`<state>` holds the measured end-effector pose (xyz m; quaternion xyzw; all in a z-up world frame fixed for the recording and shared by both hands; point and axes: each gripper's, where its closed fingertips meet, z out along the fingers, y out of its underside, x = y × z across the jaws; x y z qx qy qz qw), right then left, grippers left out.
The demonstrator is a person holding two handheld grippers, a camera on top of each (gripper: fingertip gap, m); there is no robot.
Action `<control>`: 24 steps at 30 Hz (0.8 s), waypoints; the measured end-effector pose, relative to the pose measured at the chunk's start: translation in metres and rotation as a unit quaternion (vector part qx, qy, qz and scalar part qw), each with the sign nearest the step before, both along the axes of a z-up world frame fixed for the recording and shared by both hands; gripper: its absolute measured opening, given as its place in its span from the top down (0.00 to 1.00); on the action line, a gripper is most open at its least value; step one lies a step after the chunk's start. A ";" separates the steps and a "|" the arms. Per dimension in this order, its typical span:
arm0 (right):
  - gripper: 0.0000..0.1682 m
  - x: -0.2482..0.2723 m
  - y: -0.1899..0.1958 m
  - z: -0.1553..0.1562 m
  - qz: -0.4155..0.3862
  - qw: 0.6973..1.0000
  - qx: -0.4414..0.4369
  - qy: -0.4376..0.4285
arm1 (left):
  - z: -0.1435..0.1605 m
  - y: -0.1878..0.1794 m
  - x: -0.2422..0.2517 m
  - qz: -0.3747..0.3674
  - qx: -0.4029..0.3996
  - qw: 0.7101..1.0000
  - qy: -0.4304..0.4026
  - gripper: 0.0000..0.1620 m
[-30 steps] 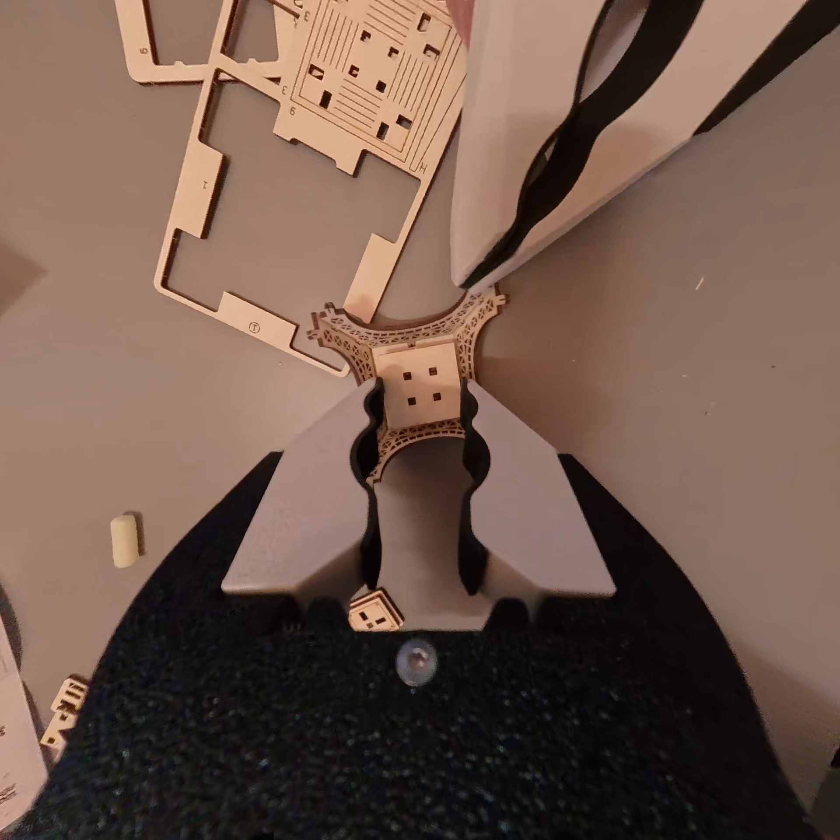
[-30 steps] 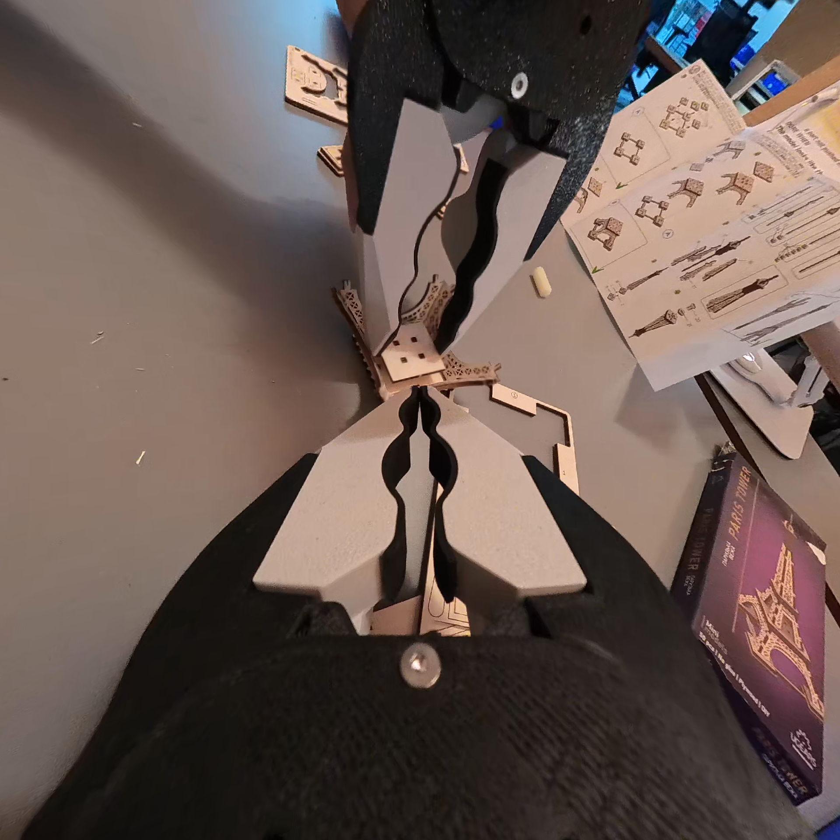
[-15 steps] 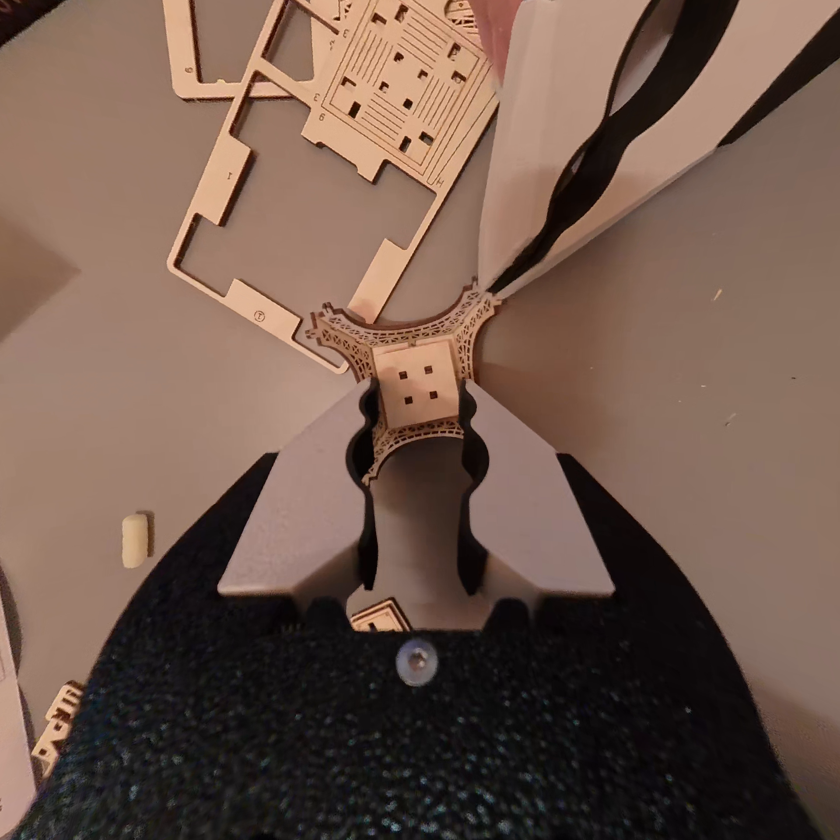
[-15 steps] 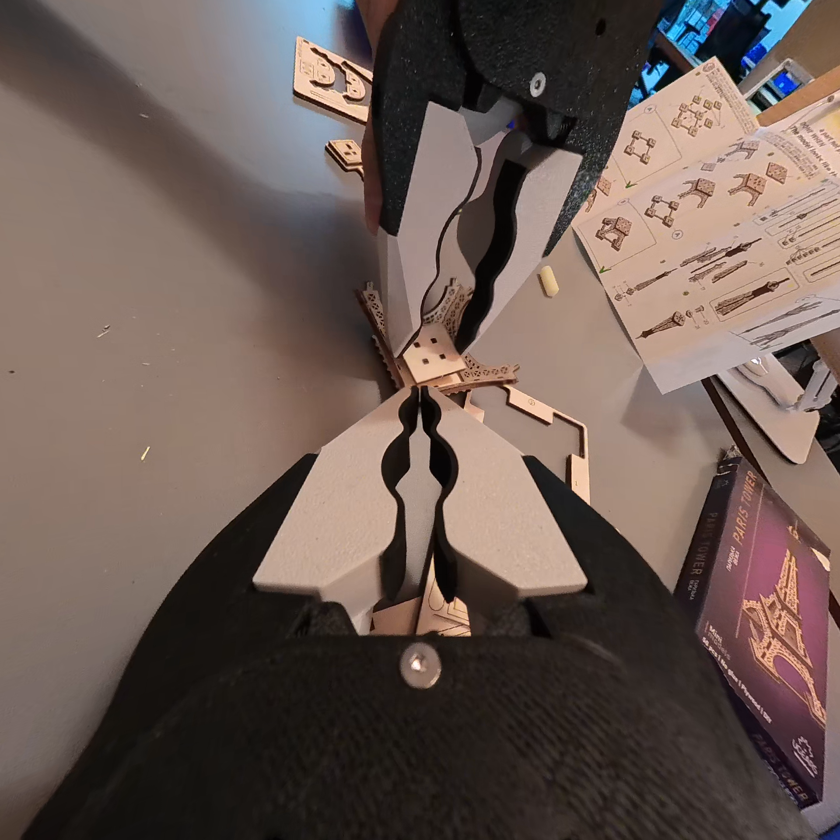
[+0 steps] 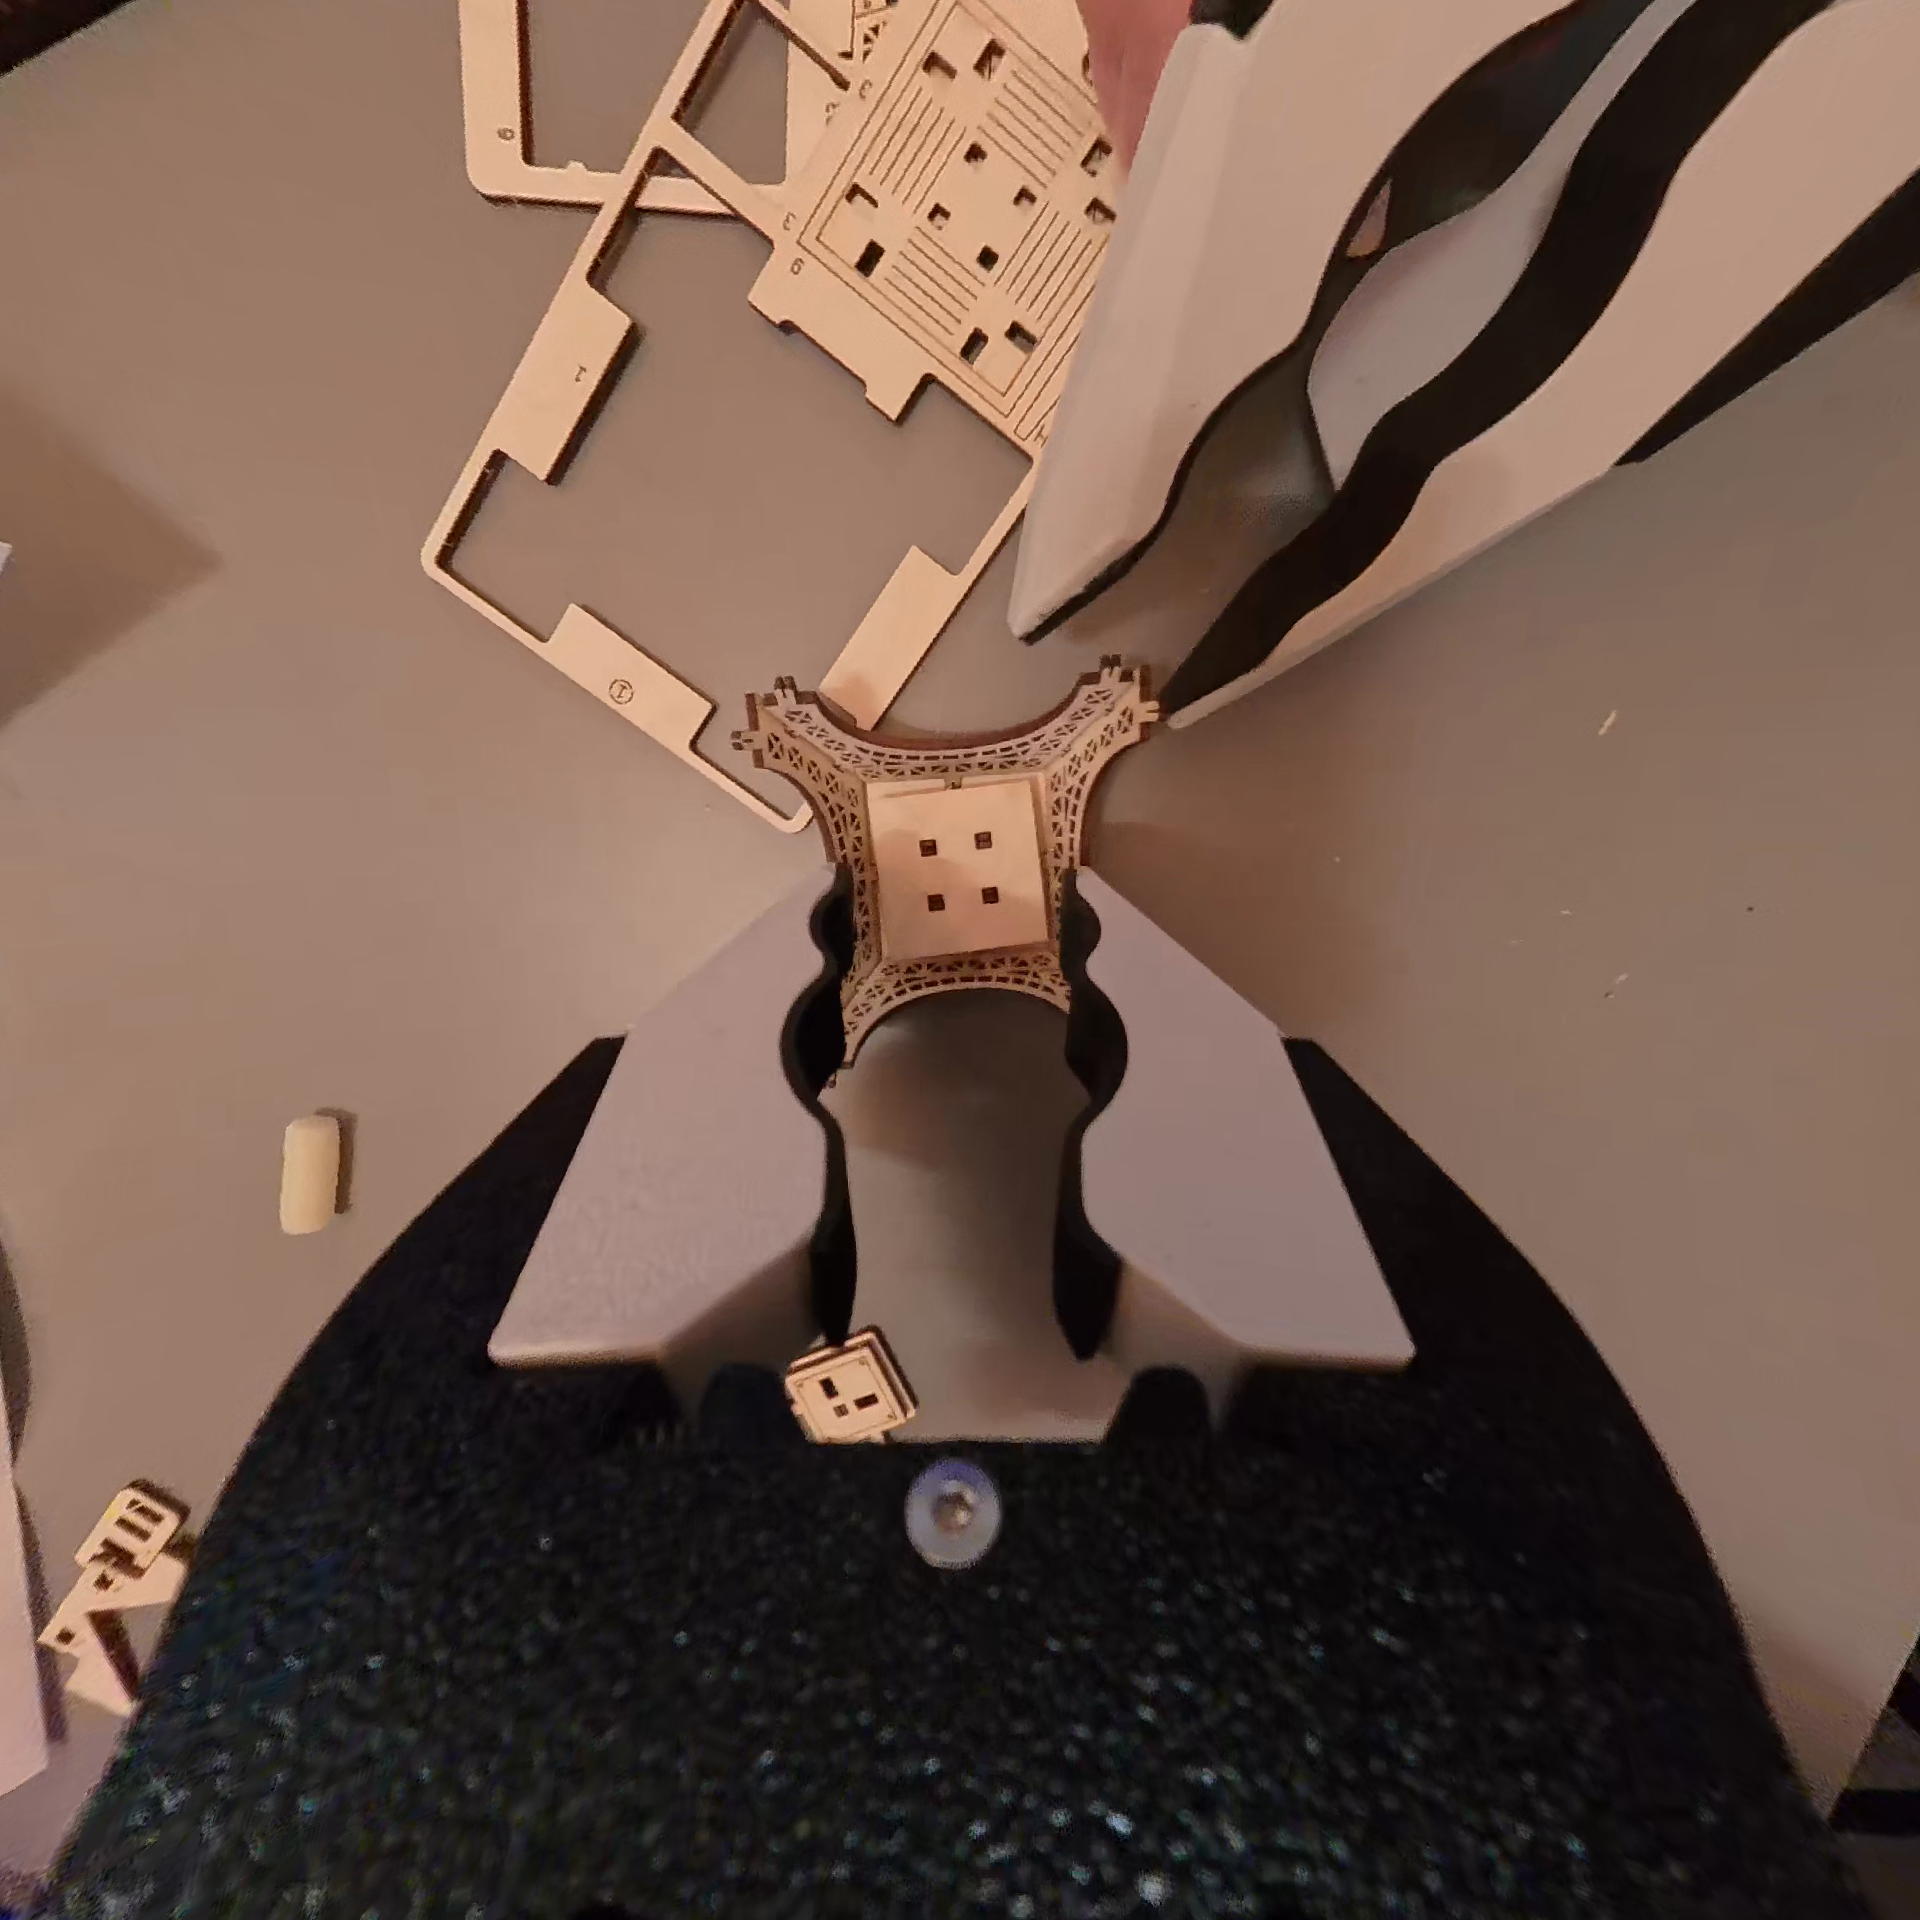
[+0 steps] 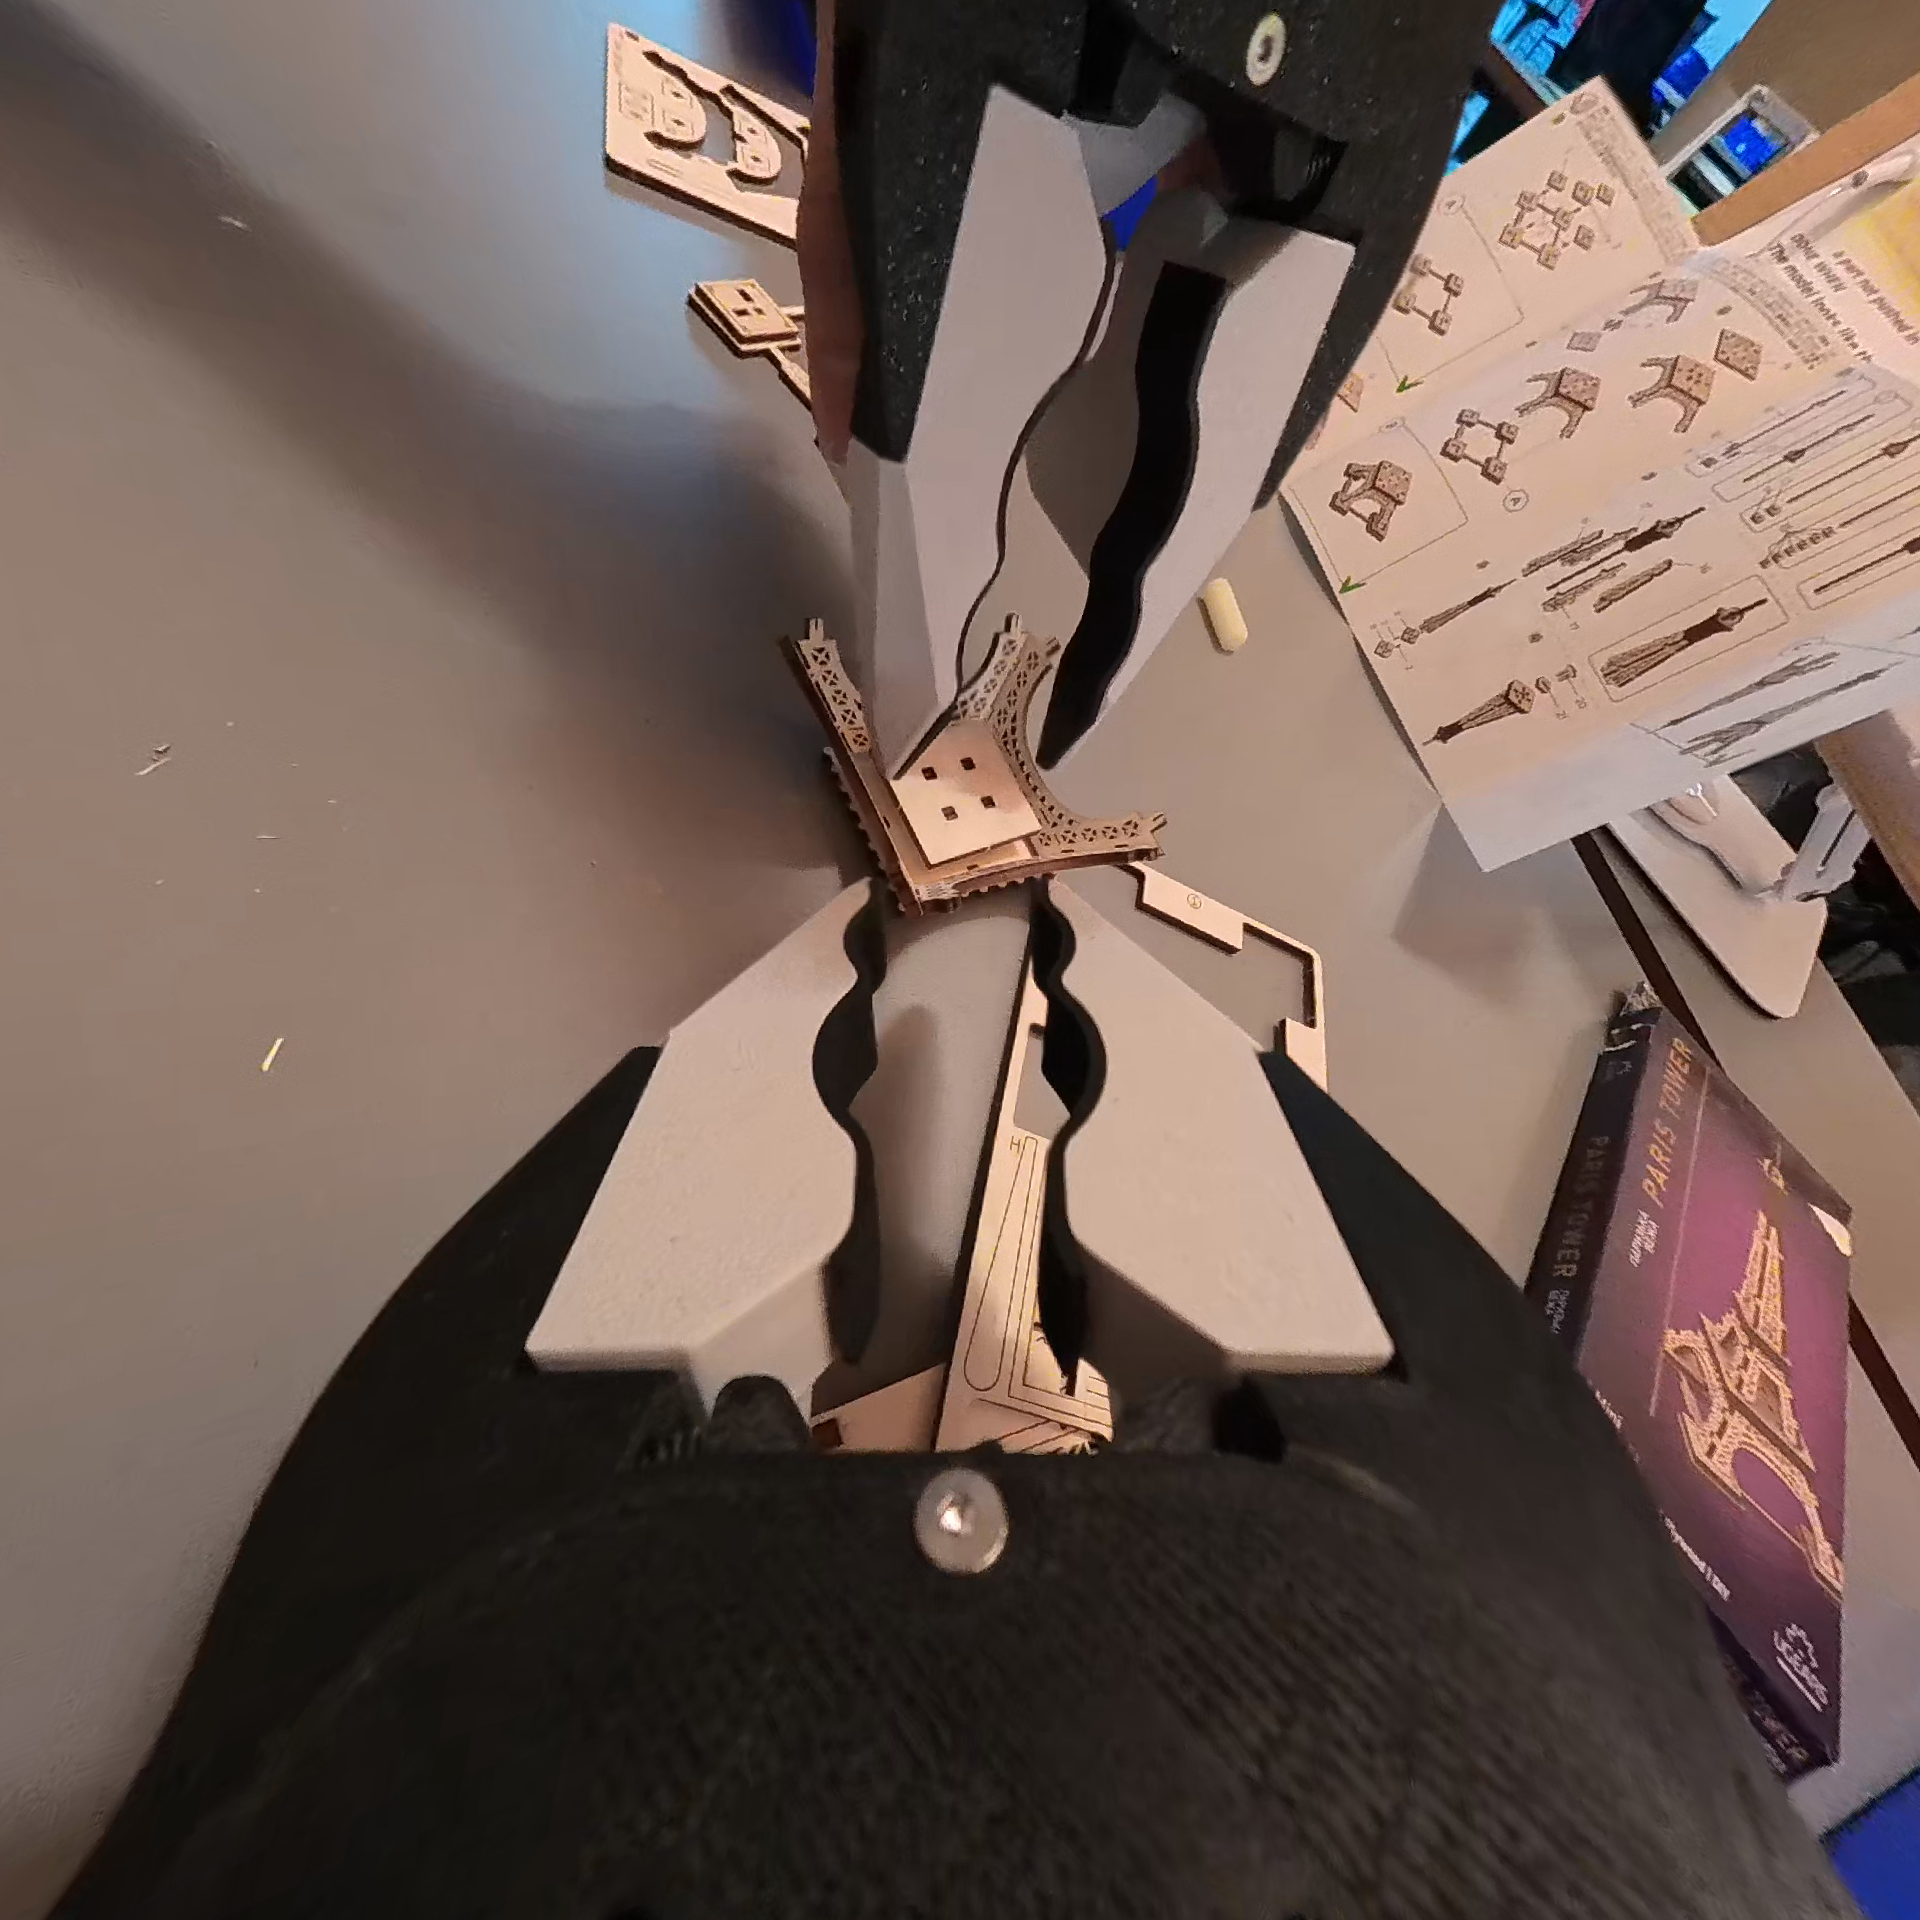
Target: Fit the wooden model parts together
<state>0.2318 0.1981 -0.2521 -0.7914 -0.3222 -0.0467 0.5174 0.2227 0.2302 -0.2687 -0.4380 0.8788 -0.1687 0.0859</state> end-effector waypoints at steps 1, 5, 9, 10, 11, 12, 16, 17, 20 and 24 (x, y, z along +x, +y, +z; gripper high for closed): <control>0.85 -0.001 0.000 -0.001 0.002 1.000 -0.002 -0.003 | -0.001 0.001 0.000 0.000 0.006 1.000 0.003 0.78; 0.85 -0.002 0.000 -0.004 0.003 1.000 -0.005 -0.016 | -0.003 0.002 -0.001 0.007 0.019 1.000 0.014 0.80; 0.87 -0.003 0.000 -0.010 0.004 0.999 -0.007 -0.045 | -0.007 0.000 -0.001 0.012 0.020 0.999 0.024 0.81; 0.87 -0.003 0.000 -0.011 0.001 0.999 -0.006 -0.053 | -0.008 0.001 -0.001 0.014 0.022 0.999 0.026 0.81; 0.88 -0.003 0.000 -0.012 0.001 0.998 -0.006 -0.062 | -0.009 0.001 -0.001 0.014 0.025 0.999 0.027 0.81; 0.90 -0.003 0.000 -0.015 0.002 0.997 -0.008 -0.071 | -0.009 0.001 -0.001 0.014 0.025 0.999 0.029 0.81; 0.95 -0.003 0.002 -0.014 -0.006 0.995 0.010 -0.095 | -0.010 0.000 0.000 0.007 0.028 0.999 0.029 0.81; 0.95 -0.003 0.003 -0.013 -0.009 0.995 0.017 -0.099 | -0.011 0.001 0.000 0.008 0.029 0.999 0.028 0.81; 0.95 -0.003 0.005 -0.012 -0.016 0.993 0.031 -0.117 | -0.011 0.003 0.001 0.002 0.027 0.999 0.025 0.82; 0.95 -0.006 0.007 -0.011 -0.017 0.989 0.047 -0.137 | -0.010 0.005 -0.001 -0.024 0.004 1.000 0.014 0.82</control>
